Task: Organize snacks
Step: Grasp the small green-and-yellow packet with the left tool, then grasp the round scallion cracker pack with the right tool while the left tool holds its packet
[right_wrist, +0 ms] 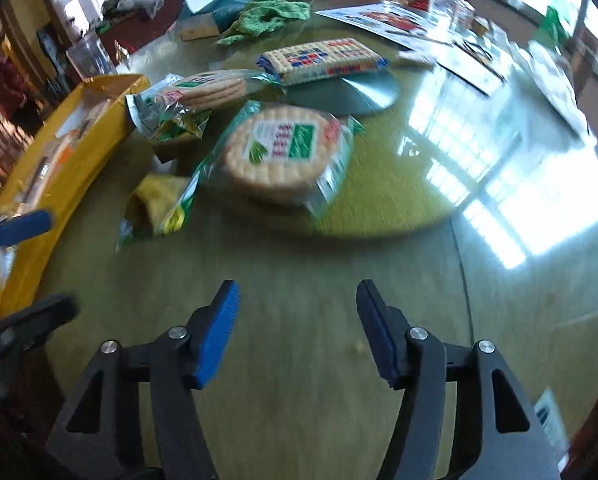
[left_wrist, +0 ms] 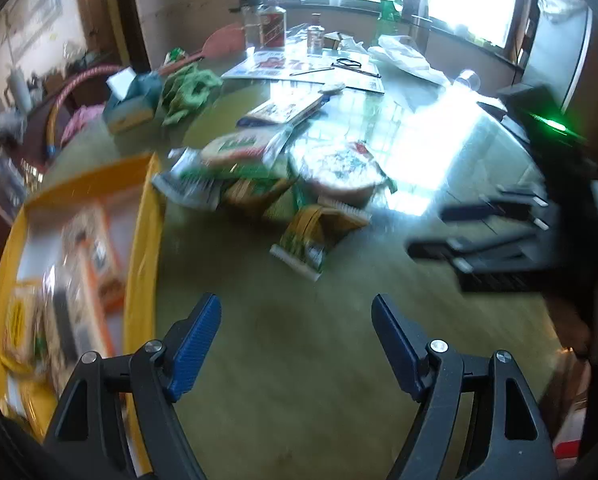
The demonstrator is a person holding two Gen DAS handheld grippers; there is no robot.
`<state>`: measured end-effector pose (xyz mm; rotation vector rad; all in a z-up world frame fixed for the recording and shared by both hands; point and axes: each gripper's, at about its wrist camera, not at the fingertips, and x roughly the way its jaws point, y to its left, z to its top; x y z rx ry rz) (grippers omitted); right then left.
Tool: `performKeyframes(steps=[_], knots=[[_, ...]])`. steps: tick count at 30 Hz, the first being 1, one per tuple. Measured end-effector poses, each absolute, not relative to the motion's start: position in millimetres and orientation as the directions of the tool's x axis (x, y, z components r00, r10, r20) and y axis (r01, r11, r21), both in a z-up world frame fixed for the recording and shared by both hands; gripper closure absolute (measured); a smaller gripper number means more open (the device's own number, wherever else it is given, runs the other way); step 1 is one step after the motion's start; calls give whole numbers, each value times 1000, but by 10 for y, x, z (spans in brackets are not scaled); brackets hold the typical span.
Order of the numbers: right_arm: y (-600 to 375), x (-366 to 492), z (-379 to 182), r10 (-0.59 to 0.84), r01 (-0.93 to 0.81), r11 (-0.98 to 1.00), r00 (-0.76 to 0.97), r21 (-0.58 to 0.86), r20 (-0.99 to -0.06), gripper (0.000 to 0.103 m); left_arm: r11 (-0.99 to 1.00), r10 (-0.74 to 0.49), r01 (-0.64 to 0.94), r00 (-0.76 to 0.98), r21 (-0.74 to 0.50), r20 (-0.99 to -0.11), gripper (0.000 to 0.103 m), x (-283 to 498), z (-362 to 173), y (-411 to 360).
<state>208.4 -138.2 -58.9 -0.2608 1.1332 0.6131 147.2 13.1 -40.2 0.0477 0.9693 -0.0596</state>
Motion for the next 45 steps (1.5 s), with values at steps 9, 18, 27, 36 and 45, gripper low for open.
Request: performKeyframes(steps=[9, 18, 27, 36, 45], knots=[[-1716, 2014, -590, 441, -505, 819, 250, 272, -862, 37, 955, 39, 215, 596, 207, -802, 25, 1942, -406, -85], [-1763, 1999, -590, 497, -495, 801, 235, 337, -835, 37, 948, 3, 269, 523, 169, -852, 62, 2002, -596, -166], [-1699, 1879, -437, 451, -489, 831, 312, 265, -836, 31, 958, -9, 245, 544, 148, -839, 75, 1619, -557, -161], [-1512, 1663, -207, 355, -508, 855, 432, 102, -829, 26, 990, 26, 97, 573, 100, -819, 77, 1118, -536, 79], [-1282, 1314, 106, 284, -516, 855, 558, -58, -780, 25, 996, 54, 22, 582, 82, -812, 78, 777, -532, 177]])
